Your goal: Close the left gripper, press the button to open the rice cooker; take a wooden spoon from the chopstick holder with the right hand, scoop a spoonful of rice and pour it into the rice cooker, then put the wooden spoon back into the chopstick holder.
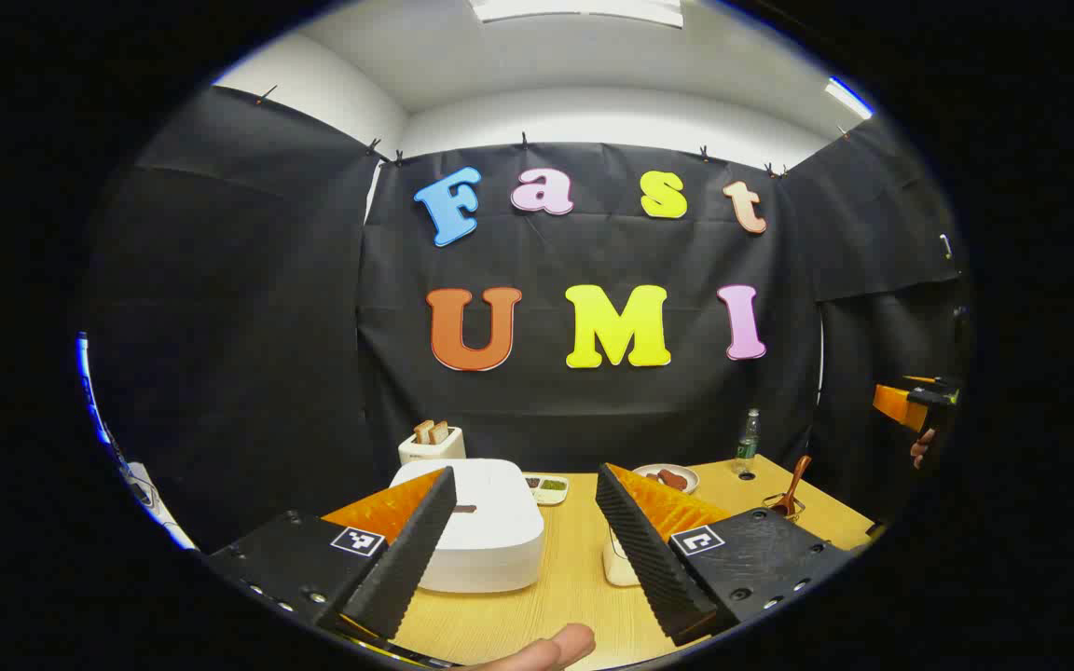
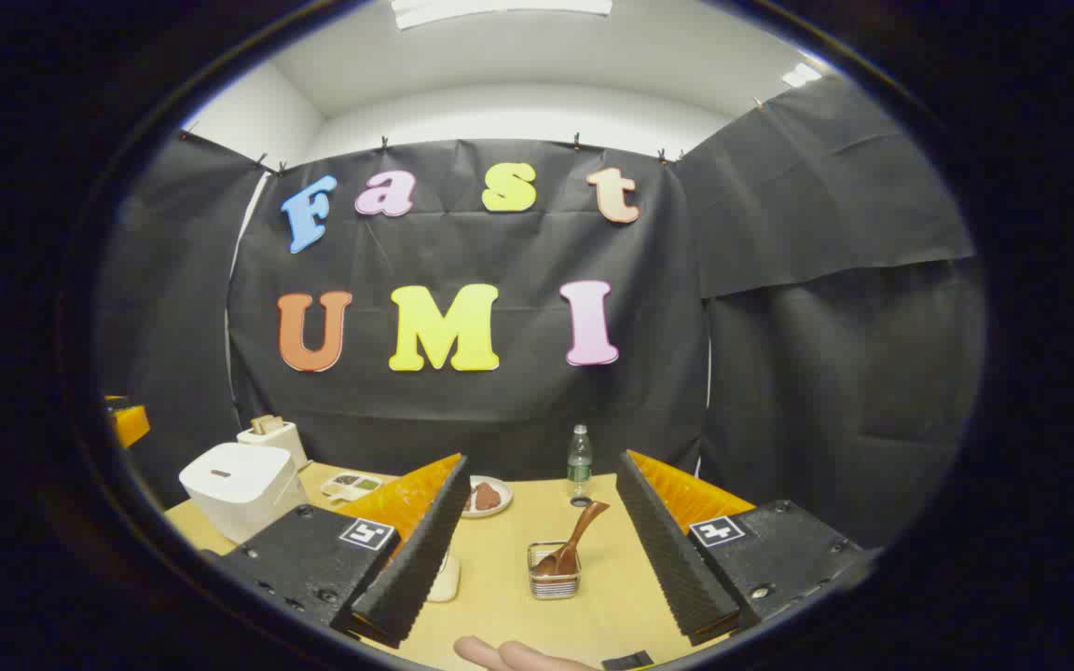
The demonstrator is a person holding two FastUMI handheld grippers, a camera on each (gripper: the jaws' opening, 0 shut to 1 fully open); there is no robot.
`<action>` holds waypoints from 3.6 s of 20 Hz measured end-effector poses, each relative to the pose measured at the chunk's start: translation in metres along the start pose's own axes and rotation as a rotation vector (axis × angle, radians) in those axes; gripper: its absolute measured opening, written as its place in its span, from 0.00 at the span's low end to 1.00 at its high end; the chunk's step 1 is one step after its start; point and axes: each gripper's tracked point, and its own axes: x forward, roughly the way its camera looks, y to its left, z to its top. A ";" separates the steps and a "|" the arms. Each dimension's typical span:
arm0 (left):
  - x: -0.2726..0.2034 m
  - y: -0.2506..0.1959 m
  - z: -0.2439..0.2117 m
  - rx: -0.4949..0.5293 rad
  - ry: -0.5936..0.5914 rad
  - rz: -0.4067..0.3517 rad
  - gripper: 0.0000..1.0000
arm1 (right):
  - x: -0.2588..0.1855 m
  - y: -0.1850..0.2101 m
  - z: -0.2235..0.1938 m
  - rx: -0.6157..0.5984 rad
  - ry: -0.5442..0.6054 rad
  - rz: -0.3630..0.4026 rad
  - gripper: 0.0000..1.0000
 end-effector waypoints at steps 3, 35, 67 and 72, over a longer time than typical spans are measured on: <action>0.004 -0.001 -0.006 0.000 0.007 -0.005 0.96 | -0.001 -0.003 -0.004 0.009 0.007 -0.003 0.99; 0.095 0.033 -0.057 -0.010 0.140 0.008 0.43 | -0.008 -0.046 -0.032 0.092 -0.040 0.022 0.99; 0.181 0.079 -0.173 -0.080 0.547 0.112 0.00 | -0.005 -0.060 -0.105 0.018 0.049 0.128 0.99; 0.186 0.081 -0.150 -0.088 0.501 0.120 0.00 | -0.002 -0.077 -0.112 -0.001 0.063 0.097 0.99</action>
